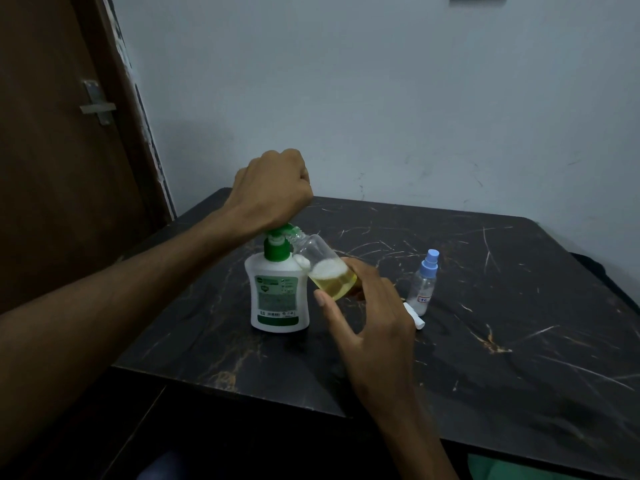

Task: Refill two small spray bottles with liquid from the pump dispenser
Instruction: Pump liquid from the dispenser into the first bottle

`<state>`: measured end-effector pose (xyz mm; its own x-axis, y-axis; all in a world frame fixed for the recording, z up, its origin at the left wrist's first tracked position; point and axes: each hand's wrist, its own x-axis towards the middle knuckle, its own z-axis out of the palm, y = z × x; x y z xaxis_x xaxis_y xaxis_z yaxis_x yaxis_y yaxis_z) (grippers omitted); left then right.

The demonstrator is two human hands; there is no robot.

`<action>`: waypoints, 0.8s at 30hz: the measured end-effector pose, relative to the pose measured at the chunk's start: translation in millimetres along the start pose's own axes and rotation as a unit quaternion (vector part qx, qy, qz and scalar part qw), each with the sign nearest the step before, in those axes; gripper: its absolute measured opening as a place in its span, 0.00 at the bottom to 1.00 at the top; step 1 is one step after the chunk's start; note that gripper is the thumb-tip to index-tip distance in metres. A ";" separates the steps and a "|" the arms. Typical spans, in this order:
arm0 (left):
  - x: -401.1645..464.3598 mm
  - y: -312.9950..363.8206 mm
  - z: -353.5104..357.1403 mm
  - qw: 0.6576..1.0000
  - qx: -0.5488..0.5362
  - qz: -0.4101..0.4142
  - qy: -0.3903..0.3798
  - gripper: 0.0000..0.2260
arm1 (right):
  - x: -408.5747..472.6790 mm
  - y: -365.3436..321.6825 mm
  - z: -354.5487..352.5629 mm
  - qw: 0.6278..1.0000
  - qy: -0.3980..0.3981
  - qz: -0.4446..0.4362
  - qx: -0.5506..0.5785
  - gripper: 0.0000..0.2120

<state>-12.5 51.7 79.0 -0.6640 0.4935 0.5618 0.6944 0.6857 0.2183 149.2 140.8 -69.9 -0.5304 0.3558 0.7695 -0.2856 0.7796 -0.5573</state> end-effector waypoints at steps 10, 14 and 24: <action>-2.0 5.7 -5.3 1.000 0.015 0.003 -0.014 0.12 | -0.9 1.2 0.3 1.000 -0.002 0.003 0.000 0.21; -7.3 6.4 -4.6 1.000 0.012 -0.002 -0.021 0.16 | -0.9 1.1 1.0 1.000 -0.007 0.005 0.003 0.21; -3.2 3.2 -2.8 1.000 0.010 -0.006 0.003 0.10 | -1.3 2.6 1.5 1.000 -0.008 0.013 0.006 0.21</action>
<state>-7.4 50.8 80.2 -0.6706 0.4817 0.5641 0.6805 0.7022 0.2094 148.0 141.6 -72.8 -0.5500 0.3676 0.7499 -0.2816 0.7637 -0.5809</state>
